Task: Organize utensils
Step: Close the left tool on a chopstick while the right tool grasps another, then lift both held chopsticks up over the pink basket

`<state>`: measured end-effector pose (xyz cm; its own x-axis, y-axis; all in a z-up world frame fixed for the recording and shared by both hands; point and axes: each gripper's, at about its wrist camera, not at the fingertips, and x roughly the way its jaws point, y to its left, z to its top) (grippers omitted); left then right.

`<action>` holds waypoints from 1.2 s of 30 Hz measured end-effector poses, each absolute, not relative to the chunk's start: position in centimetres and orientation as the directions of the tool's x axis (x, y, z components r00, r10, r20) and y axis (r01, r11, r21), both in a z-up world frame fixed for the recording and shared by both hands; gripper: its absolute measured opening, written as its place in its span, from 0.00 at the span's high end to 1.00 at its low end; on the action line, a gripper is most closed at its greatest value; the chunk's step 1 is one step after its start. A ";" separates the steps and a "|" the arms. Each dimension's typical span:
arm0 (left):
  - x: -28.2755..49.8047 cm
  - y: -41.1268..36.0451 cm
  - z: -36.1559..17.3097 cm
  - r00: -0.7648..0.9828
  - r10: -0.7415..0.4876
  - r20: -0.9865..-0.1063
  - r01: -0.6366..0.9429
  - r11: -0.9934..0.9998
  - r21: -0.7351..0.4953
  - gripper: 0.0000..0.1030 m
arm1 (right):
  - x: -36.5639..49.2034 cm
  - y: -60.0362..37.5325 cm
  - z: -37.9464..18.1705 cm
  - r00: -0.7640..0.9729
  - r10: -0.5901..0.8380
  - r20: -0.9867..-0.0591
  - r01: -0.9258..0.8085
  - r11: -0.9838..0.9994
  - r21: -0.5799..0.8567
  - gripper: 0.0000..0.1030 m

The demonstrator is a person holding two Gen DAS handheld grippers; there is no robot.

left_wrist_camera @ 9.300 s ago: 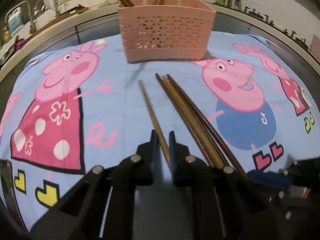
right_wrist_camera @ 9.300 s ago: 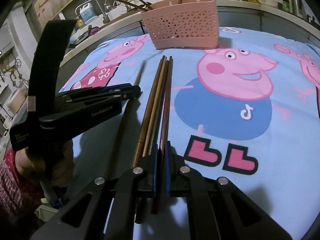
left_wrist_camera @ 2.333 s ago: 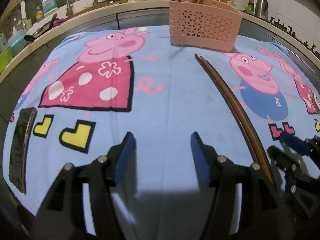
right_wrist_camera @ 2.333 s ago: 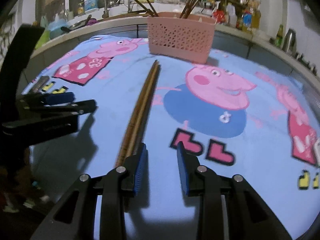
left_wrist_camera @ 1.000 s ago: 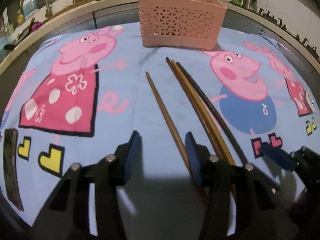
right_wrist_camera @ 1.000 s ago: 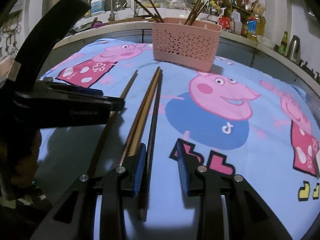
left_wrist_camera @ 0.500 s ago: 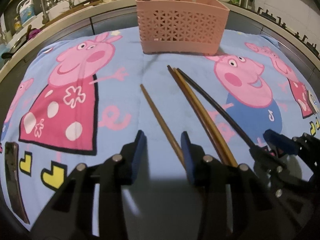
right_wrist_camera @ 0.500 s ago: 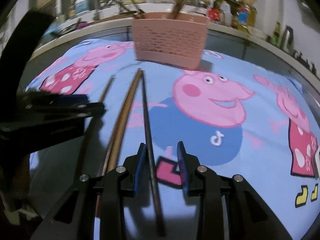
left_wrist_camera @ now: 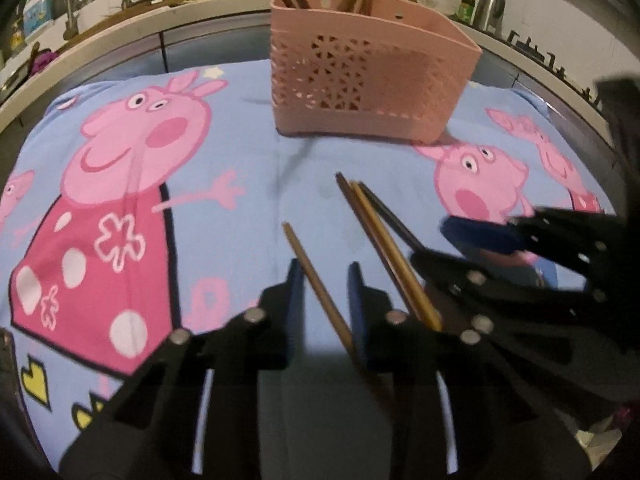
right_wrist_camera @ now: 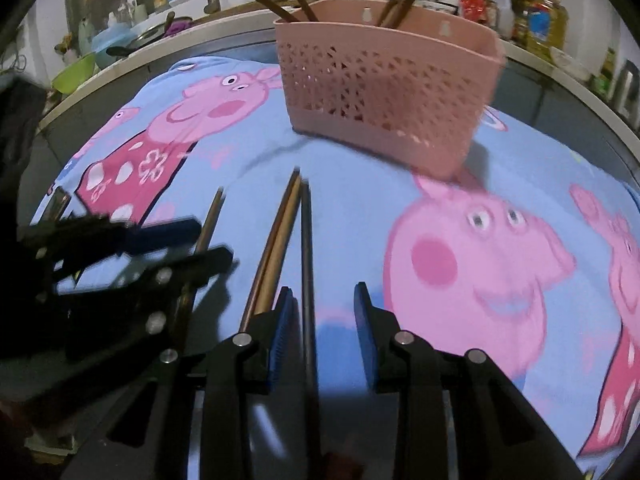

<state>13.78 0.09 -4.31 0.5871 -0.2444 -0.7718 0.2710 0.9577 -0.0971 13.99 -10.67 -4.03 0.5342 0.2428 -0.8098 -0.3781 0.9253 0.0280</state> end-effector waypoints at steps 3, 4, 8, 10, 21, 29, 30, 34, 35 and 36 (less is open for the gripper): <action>15.0 0.4 -4.3 0.580 -0.256 -0.773 0.264 0.957 -0.120 0.88 | 16.2 -9.8 -3.9 0.525 0.256 -0.811 -0.394 0.919 0.036 1.00; 15.4 0.3 -4.3 0.579 -0.258 -0.774 0.265 0.957 -0.121 0.88 | 16.8 -9.6 -3.8 0.524 0.261 -0.811 -0.399 0.916 0.037 1.00; 16.5 -0.5 -4.2 0.588 -0.242 -0.772 0.279 0.956 -0.088 0.90 | 18.1 -9.8 -3.7 0.512 0.291 -0.808 -0.395 0.915 0.079 1.00; 17.0 -1.0 -4.2 0.595 -0.231 -0.770 0.289 0.955 -0.063 0.91 | 18.2 -10.8 -3.7 0.519 0.294 -0.803 -0.368 0.924 0.101 1.00; 13.9 0.7 0.1 0.619 -0.336 -0.710 0.332 0.931 -0.152 0.96 | 13.5 -17.9 0.2 0.613 0.403 -0.679 -0.263 0.915 0.306 1.00; 7.8 3.3 9.8 0.765 -0.392 -0.511 0.362 0.918 -0.162 0.96 | 8.3 -20.2 8.1 0.780 0.432 -0.453 -0.301 0.893 0.333 1.00; 7.2 3.6 10.4 0.775 -0.394 -0.495 0.363 0.918 -0.163 0.96 | 7.5 -20.6 8.9 0.796 0.427 -0.430 -0.303 0.895 0.328 1.00; 4.4 4.8 12.1 0.799 -0.404 -0.445 0.364 0.914 -0.177 0.96 | 4.3 -21.4 11.1 0.845 0.403 -0.351 -0.303 0.903 0.306 1.00; 4.0 4.9 12.1 0.801 -0.405 -0.440 0.363 0.914 -0.179 0.96 | 3.6 -21.6 11.3 0.852 0.397 -0.341 -0.302 0.905 0.299 1.00; 3.3 5.0 12.2 0.808 -0.399 -0.433 0.360 0.917 -0.173 0.96 | 3.2 -21.6 11.3 0.855 0.393 -0.339 -0.301 0.907 0.294 1.00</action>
<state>3.34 5.00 12.18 0.8081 -0.3991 -0.4332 0.3601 0.9168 -0.1728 3.23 -21.61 11.33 0.8549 0.3931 -0.3386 -0.3007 0.9073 0.2941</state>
